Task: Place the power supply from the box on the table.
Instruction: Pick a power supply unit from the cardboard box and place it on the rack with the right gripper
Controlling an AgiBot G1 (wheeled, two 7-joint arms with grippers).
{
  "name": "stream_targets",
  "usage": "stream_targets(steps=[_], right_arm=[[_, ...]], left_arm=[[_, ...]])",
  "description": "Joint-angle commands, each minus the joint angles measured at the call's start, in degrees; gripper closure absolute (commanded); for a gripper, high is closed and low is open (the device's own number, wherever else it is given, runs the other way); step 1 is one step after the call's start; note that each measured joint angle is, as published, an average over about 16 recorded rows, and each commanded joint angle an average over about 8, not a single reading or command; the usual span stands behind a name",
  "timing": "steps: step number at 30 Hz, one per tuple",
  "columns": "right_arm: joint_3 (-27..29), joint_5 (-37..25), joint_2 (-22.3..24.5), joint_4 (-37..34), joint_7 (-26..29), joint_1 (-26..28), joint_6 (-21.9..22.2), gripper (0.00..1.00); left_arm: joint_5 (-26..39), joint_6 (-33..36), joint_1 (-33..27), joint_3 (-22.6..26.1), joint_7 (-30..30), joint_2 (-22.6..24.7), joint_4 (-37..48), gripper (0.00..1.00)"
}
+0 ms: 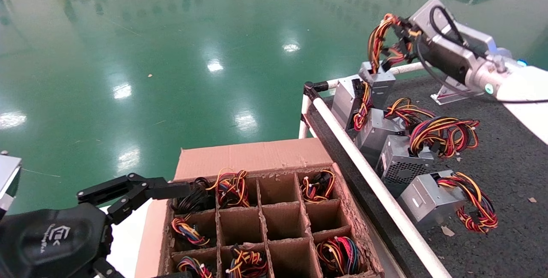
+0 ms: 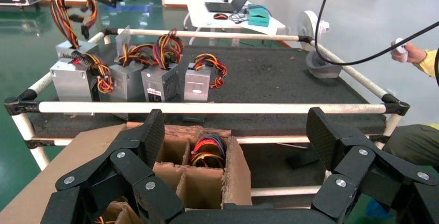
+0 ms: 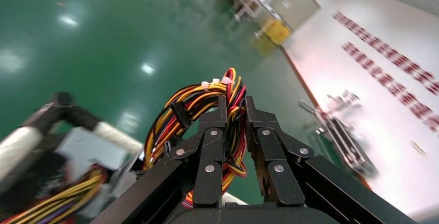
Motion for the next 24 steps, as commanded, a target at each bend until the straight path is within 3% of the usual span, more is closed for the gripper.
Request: stream_targets(steps=[1,10,11,18,19,24], right_arm=[[-0.25,-0.35,0.51,-0.08,0.1,-0.42,-2.44,1.0],[-0.81,-1.14,0.28,-0.79,0.16,-1.22,-2.47,0.98],[-0.81,-1.14,0.12,-0.81,0.14,-1.2,-2.04,0.92],[-0.79,-1.06,-0.68,-0.81,-0.32,-1.21,0.55,0.07],[-0.79,-1.05,-0.72,-0.81,-0.36,-1.22,0.72,0.0],[-0.78,-1.04,-0.76,-0.79,-0.35,-1.19,0.96,0.0]], left_arm=[[0.0,0.0,0.0,0.0,0.0,0.0,0.0,0.0],[0.0,0.0,0.0,0.0,0.0,0.0,0.0,0.0],[0.0,0.0,0.0,0.0,0.0,0.0,0.0,0.0],[-0.01,-0.01,0.01,-0.01,0.0,-0.01,0.01,0.0],[-0.01,-0.01,0.01,-0.01,0.0,-0.01,0.01,0.0],[-0.01,-0.02,0.02,-0.01,0.0,-0.01,0.01,0.0]])
